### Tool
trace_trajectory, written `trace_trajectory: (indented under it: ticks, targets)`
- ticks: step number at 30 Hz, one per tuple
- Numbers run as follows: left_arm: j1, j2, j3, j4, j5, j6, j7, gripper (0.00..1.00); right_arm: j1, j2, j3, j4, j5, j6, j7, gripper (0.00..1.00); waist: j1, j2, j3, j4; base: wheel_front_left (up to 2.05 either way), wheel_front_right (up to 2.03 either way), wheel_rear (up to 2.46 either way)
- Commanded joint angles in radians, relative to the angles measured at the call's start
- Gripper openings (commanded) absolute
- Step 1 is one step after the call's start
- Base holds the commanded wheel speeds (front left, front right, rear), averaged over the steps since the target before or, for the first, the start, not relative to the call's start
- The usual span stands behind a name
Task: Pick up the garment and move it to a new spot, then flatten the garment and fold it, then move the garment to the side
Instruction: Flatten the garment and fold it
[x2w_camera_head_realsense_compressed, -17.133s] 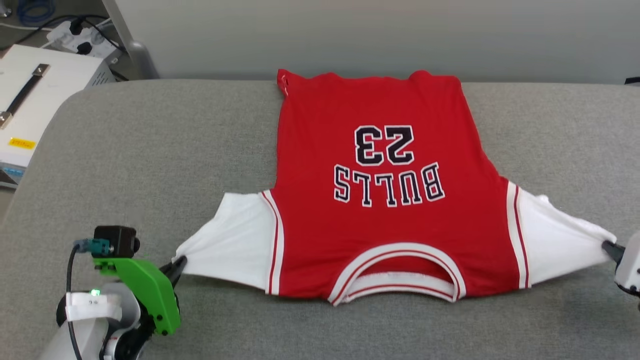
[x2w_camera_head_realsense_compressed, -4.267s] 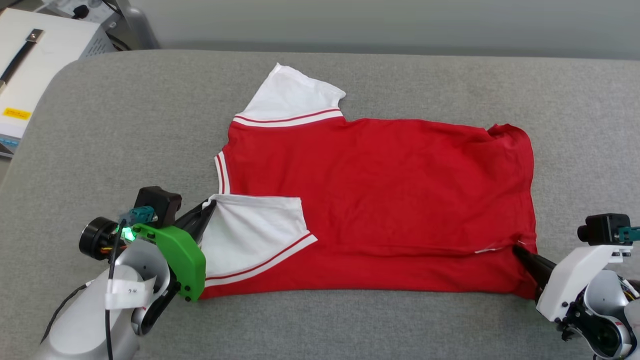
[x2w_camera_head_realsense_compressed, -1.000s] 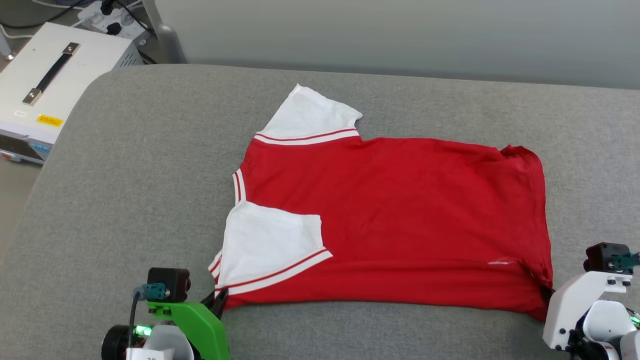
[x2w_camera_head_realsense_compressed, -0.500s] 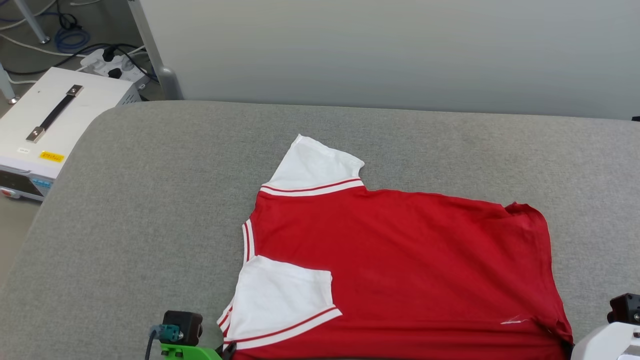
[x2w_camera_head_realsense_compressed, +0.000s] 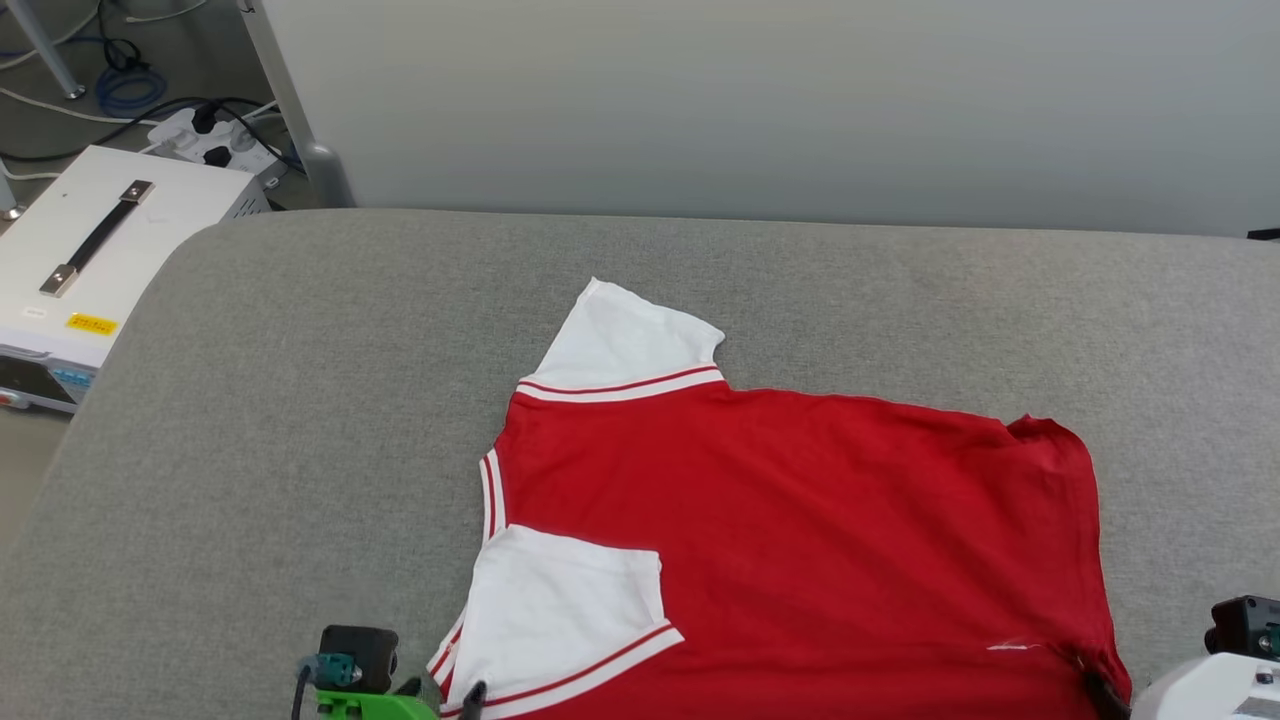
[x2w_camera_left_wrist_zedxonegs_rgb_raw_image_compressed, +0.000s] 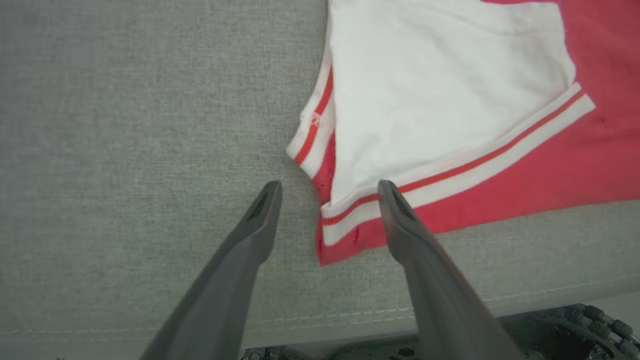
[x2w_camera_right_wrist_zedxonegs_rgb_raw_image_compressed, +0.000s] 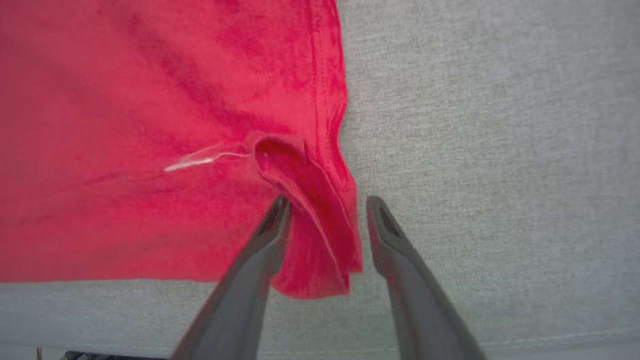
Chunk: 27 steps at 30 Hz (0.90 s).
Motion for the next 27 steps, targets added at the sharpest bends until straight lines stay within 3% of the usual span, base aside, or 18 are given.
trace_trajectory:
  ticks: [1, 10, 16, 22, 27]
  targets:
    - [-0.027, -0.001, 0.013, -0.002, 0.013, 0.003, -0.028, 1.0, -0.024, -0.015, 0.01, -0.006, 0.013, -0.001, -0.026, 1.0, 0.0, -0.0001, -0.003, -0.001, 0.0, 0.0, 0.0]
    - [-0.09, -0.009, 0.063, -0.07, 0.075, -0.041, -0.258, 1.0, -0.081, -0.091, 0.069, -0.078, 0.05, -0.001, -0.255, 1.0, 0.0, -0.0001, -0.012, -0.019, 0.0, 0.0, 0.0]
    - [-0.129, -0.022, 0.095, -0.111, 0.125, -0.065, -0.374, 1.0, -0.109, -0.101, 0.117, -0.102, 0.058, -0.001, -0.403, 1.0, 0.0, -0.0001, 0.02, -0.048, 0.0, 0.0, 0.0]
    - [-0.244, 0.0, 0.098, -0.12, 0.174, -0.106, -0.357, 1.0, -0.143, -0.095, 0.153, -0.136, 0.064, -0.001, -0.468, 1.0, 0.0, -0.0001, 0.104, -0.095, 0.0, 0.0, 0.0]
    - [-0.422, 0.037, 0.075, -0.083, 0.195, -0.168, -0.219, 1.0, -0.18, -0.09, 0.176, -0.172, 0.06, -0.001, -0.482, 1.0, 0.0, -0.0001, 0.193, -0.14, 0.0, 0.0, 0.0]
